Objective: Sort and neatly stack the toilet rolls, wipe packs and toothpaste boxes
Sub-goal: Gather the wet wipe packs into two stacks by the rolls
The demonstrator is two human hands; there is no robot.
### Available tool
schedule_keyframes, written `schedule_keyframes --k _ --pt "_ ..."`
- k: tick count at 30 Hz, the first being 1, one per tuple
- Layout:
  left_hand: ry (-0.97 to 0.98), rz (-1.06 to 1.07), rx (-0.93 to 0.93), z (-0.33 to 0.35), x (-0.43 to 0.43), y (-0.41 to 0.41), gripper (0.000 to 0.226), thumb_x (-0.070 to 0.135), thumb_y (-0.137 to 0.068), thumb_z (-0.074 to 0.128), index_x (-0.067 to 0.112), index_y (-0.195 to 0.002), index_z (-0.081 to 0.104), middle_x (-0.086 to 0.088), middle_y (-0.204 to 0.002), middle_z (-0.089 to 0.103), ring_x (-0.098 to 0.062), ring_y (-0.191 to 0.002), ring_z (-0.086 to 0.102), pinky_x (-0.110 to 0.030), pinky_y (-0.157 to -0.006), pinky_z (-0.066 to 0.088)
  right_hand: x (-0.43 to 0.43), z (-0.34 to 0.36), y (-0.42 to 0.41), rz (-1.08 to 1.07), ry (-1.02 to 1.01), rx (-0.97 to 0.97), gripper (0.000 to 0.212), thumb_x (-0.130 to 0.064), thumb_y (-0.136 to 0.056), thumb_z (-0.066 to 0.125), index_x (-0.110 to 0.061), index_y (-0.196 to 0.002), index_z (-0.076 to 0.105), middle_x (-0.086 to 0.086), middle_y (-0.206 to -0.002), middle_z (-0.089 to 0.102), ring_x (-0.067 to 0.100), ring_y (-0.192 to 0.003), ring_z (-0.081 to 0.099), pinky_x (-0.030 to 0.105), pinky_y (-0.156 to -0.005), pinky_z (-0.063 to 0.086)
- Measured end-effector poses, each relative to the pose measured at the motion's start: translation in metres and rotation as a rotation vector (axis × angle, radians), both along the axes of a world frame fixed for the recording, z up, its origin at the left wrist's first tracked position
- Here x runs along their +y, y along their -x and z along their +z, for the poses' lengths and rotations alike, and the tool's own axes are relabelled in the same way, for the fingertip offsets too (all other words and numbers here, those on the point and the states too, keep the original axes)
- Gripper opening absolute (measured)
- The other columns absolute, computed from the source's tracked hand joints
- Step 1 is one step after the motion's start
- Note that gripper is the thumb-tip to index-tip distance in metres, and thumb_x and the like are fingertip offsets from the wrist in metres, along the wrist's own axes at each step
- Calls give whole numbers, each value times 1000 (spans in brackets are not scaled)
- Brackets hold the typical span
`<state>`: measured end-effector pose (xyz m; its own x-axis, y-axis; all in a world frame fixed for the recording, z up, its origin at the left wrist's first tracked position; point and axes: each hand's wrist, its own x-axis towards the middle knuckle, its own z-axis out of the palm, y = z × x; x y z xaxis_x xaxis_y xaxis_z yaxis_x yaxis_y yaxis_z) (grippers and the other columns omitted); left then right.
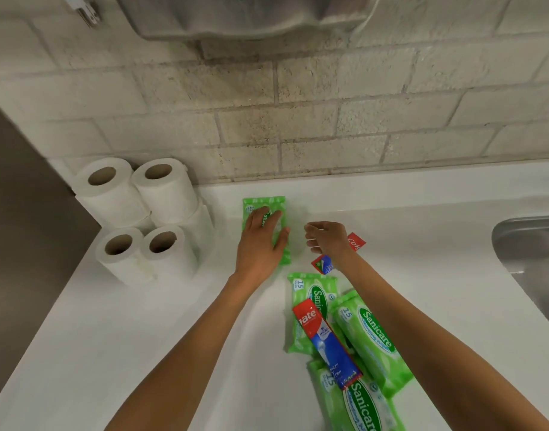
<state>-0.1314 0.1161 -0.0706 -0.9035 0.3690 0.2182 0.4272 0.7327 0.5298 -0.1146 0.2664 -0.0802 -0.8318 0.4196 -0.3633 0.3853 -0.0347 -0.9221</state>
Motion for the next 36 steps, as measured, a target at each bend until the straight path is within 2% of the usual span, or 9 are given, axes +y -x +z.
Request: schedule_keyframes --k 3,7,10,13,18,22,27,31,36 --pt "-132 1 85 8 3 -21 35 23 -94 49 10 -126 56 -10 -130 54 -27 -122 48 -31 -98 41 8 5 -15 -13 14 3 27 -10 -90 57 6 -111 61 4 -64 52 13 -52 47 18 -47 38" --pt "-224 -8 14 6 5 -58 30 17 -93 51 8 -120 60 -10 -119 62 -24 -108 58 -27 -85 45 18 10 -42 -14 -4 5 26 -11 -90 57 5 -110 61 5 -65 54 3 -39 51 13 -42 40" --pt "-239 -20 -104 -1 6 -80 28 18 -92 53 9 -117 61 -8 -107 66 -20 -93 62 -28 -80 49 24 11 -61 -25 -75 0 27 -12 -89 58 6 -108 64 13 -77 59 11 -55 54 21 -53 44" --pt "-189 -34 -226 -5 13 -91 26 22 -90 56 11 -113 61 -7 -100 67 -17 -85 61 -32 -77 52 32 9 -78 -42 -101 5 25 -14 -88 59 3 -106 65 14 -84 60 14 -58 53 24 -55 43" --pt "-99 -45 -270 -5 38 -85 25 19 -89 57 6 -109 62 -11 -102 68 -25 -92 64 -34 -79 51 48 4 -100 -109 -47 -4 16 -15 -89 58 -5 -100 64 5 -70 58 14 -57 53 23 -56 43" --pt "34 -59 -274 -10 61 -68 26 19 -88 57 2 -107 61 -17 -103 66 -31 -94 62 -37 -80 50 65 -3 -109 -137 -5 -9 8 -16 -89 57 -8 -90 60 5 -72 59 14 -58 53 24 -57 44" --pt "232 -57 -272 -21 90 -49 35 28 -90 56 0 -109 54 -20 -111 57 -33 -102 55 -36 -80 42 89 -7 -105 -155 21 -14 9 -14 -90 56 -7 -90 60 5 -71 60 16 -59 54 24 -58 45" --pt "350 -3 -238 -30 106 -41 38 27 -90 55 2 -117 49 -17 -120 52 -31 -111 51 -36 -85 43 100 -11 -97 -156 73 -16 10 -12 -91 55 -3 -91 60 8 -70 60 18 -56 54 23 -54 44" --pt "404 30 -223 -32 118 -35 37 24 -89 59 3 -118 50 -16 -121 53 -31 -112 53 -37 -87 45 100 -14 -90 -146 113 -20 10 -11 -91 54 -2 -94 59 8 -69 58 17 -54 51 18 -44 40"
